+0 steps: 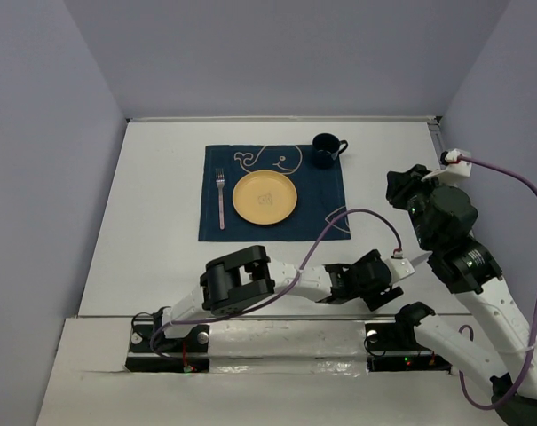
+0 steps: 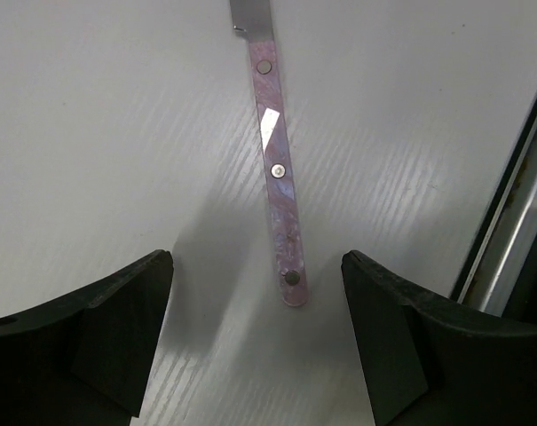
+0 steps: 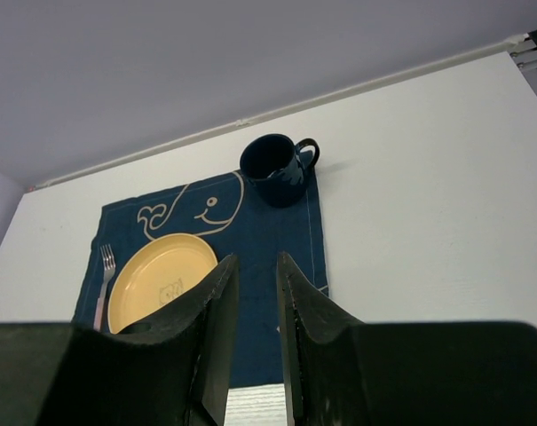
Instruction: Set the dinner table for one person
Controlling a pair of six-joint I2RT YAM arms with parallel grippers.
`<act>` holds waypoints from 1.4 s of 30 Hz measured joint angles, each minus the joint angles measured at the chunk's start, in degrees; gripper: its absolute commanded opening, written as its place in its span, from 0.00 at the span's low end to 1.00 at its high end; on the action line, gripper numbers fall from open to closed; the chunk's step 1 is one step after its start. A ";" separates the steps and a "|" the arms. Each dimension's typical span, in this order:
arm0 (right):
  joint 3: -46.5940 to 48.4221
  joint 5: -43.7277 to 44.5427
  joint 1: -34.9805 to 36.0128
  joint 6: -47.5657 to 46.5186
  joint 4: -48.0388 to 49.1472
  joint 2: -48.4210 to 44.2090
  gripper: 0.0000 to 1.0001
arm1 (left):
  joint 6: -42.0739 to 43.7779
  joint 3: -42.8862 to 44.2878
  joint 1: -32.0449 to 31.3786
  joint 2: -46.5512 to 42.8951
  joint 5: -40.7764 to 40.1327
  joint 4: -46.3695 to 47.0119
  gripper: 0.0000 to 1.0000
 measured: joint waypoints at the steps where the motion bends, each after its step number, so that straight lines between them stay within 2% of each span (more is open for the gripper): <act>1: 0.00 -0.04 0.00 0.00 -0.07 0.04 0.29 | 0.22 0.22 0.09 0.57 0.24 0.00 0.87; 4: 0.00 -0.28 0.00 0.02 -0.13 0.24 0.29 | 0.81 1.31 0.22 1.64 0.44 0.28 0.82; 7: 0.00 -0.61 0.00 0.04 -0.15 0.70 0.29 | 1.55 2.51 0.09 2.64 -0.11 0.52 0.63; 8: 0.00 -0.79 0.00 0.04 -0.13 0.85 0.29 | 1.95 3.02 -0.09 3.10 -0.76 0.70 0.45; 10: 0.00 -1.31 0.00 0.07 -0.17 1.18 0.29 | 2.49 3.80 -0.70 3.87 -2.51 1.31 0.21; 11: 0.00 -1.62 0.00 0.09 -0.17 1.25 0.29 | 3.10 4.02 -0.94 4.22 -3.43 1.42 0.03; 12: 0.00 -1.95 0.00 0.09 -0.22 1.29 0.29 | 3.32 4.24 -1.31 4.66 -4.83 1.99 0.00; 17: 0.00 -2.64 0.00 0.09 -0.22 0.90 0.31 | 4.13 2.54 -2.43 4.57 -9.18 4.83 0.00; 21: 0.02 -4.24 0.00 0.07 -0.20 0.04 0.32 | 3.13 -4.76 -1.44 0.35 -11.10 7.63 0.00; 24: 0.02 -6.40 0.00 0.02 0.04 -0.96 0.35 | 0.76 -12.35 0.76 -5.55 -11.32 7.78 0.00; 27: 0.00 -8.26 0.00 0.00 0.48 -2.10 0.38 | -2.67 -21.55 4.55 -15.04 -10.93 8.90 0.00; 31: -0.24 -11.61 0.00 -0.50 1.55 -2.34 0.51 | -8.07 -31.10 10.29 -28.96 -9.46 14.91 0.00; 35: -3.08 -19.89 -0.07 -1.25 5.68 0.13 0.68 | -14.75 -39.82 15.89 -41.48 -6.29 24.61 0.00; 42: -12.41 -37.51 -0.07 -0.79 16.68 7.13 0.72 | -23.74 -49.86 24.04 -52.81 0.96 34.49 0.00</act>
